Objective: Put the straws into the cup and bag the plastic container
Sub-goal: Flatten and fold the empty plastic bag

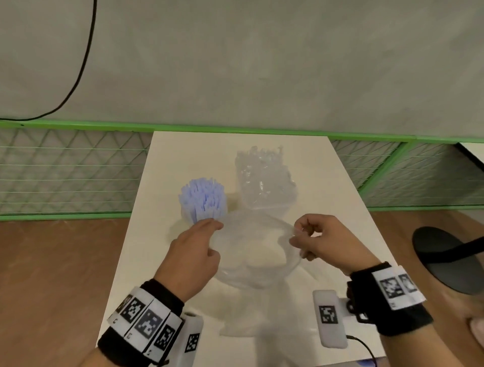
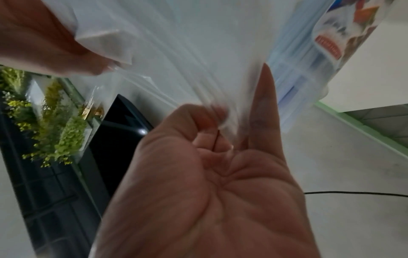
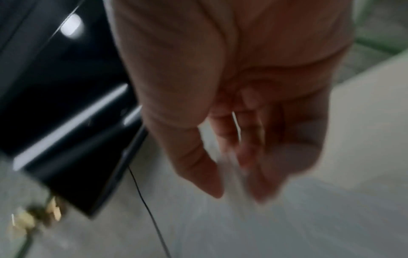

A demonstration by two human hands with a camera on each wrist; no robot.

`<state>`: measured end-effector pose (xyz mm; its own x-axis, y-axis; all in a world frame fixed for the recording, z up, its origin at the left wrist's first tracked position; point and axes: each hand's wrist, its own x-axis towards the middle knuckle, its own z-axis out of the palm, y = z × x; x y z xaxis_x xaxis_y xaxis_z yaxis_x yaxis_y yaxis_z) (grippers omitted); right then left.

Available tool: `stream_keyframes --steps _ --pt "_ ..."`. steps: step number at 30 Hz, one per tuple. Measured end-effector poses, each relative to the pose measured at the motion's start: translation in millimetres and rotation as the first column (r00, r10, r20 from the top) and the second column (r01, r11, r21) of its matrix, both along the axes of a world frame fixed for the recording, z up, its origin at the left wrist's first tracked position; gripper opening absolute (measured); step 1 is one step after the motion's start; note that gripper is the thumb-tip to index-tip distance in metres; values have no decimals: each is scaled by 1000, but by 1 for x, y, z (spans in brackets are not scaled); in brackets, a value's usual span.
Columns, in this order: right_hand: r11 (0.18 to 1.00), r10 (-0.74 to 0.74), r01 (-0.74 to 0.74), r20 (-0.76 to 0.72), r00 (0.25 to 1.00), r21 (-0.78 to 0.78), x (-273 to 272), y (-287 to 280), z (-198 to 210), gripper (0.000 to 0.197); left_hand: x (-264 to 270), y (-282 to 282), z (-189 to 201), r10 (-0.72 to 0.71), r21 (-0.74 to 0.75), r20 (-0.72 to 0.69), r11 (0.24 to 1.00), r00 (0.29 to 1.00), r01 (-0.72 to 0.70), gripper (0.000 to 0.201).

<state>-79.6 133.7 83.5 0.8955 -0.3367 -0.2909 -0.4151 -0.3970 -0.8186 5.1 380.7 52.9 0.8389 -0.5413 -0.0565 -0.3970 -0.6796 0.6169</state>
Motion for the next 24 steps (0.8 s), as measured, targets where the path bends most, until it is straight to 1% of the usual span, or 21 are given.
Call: stream_keyframes --steps 1,2,3,4,5,6,7,8,9,10,11,13,14,15,18,19,20,21,22,23,24 --pt "992 10 -10 2 1000 129 -2 -1 7 10 0 0 3 -4 -14 -4 1000 1000 4 55" --pt "988 32 -32 1 999 151 -4 -2 11 11 -1 0 6 -7 -31 -8 1000 1000 7 55" --pt "996 53 -53 -6 999 79 -5 -4 13 13 -3 -1 9 -10 -44 -10 999 1000 9 56" --pt "994 70 -71 -21 997 -84 -6 -7 13 17 -4 -3 11 -12 -57 -2 998 1000 12 56" --pt "957 79 -85 -34 996 -276 -7 -9 12 19 -6 -4 13 -14 -57 12 998 1000 14 55" --pt "897 68 -77 -37 997 -436 -7 -12 10 21 -7 -6 14 -21 -50 38 998 999 23 53" --pt "844 44 -48 -20 999 -534 -7 -13 10 20 -9 -8 13 -33 -32 64 999 997 35 50" --pt "831 28 -19 9 1000 -557 -8 -14 11 20 -11 -11 13 -49 -20 107 999 993 51 45" --pt "850 23 2 40 999 -527 -8 -14 12 20 -15 -15 15 -69 -6 162 997 984 71 35" --pt "888 9 27 76 997 -460 -8 -13 15 20 -20 -21 17 -101 0 211 995 972 103 27" --pt "926 -7 46 106 994 -374 -8 -12 18 17 -26 -29 22 -147 19 238 989 960 147 31" --pt "975 -18 52 161 987 -214 -7 -8 27 14 -39 -52 26 -257 107 217 965 942 239 53" --pt "989 -13 40 194 981 -140 -7 -5 32 13 -43 -66 28 -285 141 217 956 934 259 59" --pt "997 5 11 226 974 -70 -7 -4 37 12 -48 -80 30 -291 138 232 954 928 265 56" --pt "982 87 -132 294 952 137 -12 -10 44 13 -51 -107 30 -231 -47 273 966 934 253 23" --pt "973 104 -163 318 942 164 -16 -17 43 12 -50 -110 30 -199 -104 260 967 945 232 20" --pt "978 106 -161 354 929 130 -20 -28 41 11 -48 -111 28 -165 -154 249 966 954 207 21" --pt "994 92 -111 399 912 23 -24 -42 37 12 -46 -111 27 -134 -211 245 959 960 187 24" --pt "991 75 -20 434 898 -131 -28 -59 32 13 -45 -110 27 -115 -268 237 947 965 178 26" --pt "955 58 81 446 893 -286 -33 -77 26 16 -43 -107 27 -109 -322 217 930 970 177 26" --pt "914 37 144 431 901 -379 -36 -94 23 21 -42 -105 27 -113 -367 187 913 976 176 25"
